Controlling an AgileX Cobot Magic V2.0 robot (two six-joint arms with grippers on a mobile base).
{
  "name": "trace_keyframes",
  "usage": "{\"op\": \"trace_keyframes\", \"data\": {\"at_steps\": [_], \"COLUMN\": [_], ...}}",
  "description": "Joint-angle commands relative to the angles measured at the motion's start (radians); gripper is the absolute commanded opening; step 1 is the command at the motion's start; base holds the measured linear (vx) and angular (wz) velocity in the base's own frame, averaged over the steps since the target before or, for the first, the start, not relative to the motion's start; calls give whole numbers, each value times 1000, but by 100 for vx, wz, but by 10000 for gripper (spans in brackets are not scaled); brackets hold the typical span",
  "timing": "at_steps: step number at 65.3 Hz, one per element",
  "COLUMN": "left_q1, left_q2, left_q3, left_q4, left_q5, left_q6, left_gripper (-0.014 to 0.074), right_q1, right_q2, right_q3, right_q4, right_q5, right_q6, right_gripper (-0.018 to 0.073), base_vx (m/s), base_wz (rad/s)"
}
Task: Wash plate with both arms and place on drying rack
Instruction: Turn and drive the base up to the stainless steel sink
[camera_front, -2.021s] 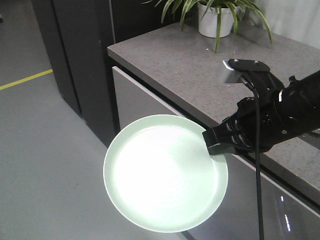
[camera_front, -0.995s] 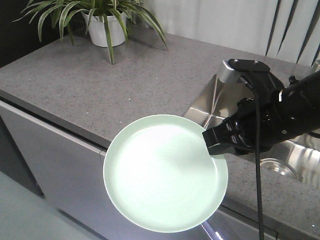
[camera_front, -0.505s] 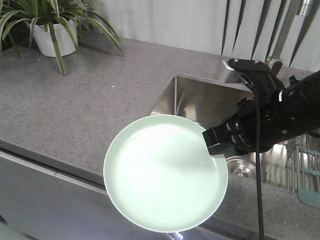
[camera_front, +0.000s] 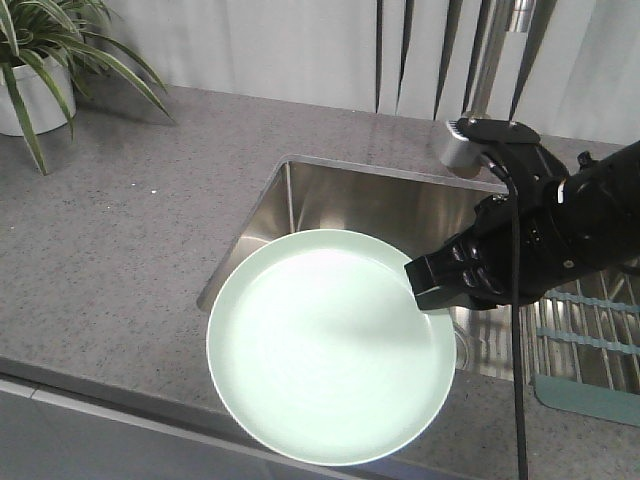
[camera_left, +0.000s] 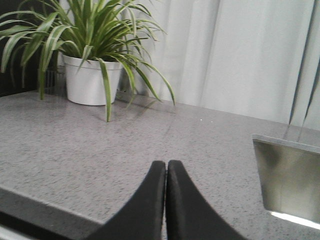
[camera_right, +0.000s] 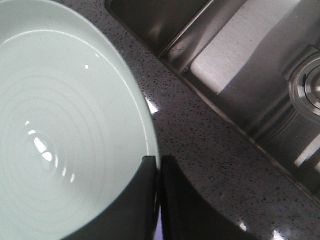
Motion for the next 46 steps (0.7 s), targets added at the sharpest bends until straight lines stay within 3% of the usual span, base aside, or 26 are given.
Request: {"op": "trace_keyframes", "data": {"at_steps": [1,46], "left_q1": [-7,-7], "left_q2": [-15,-15], "left_q3": [-26,-26], "left_q4": [-1,-1], "left_q5": [-72,-72], "left_q6": [-6,-6], "left_gripper": [-7,-7], "right_q1": [-2,-2], "right_q2": [-31,-31], "right_q3": [-23,-23], "right_q4": [28,28], "right_q5": [-35,-35], "right_q6": [-7,-7], "right_gripper": [-4,-4], "base_vx": [5,5], "base_wz": [-20,-18]}}
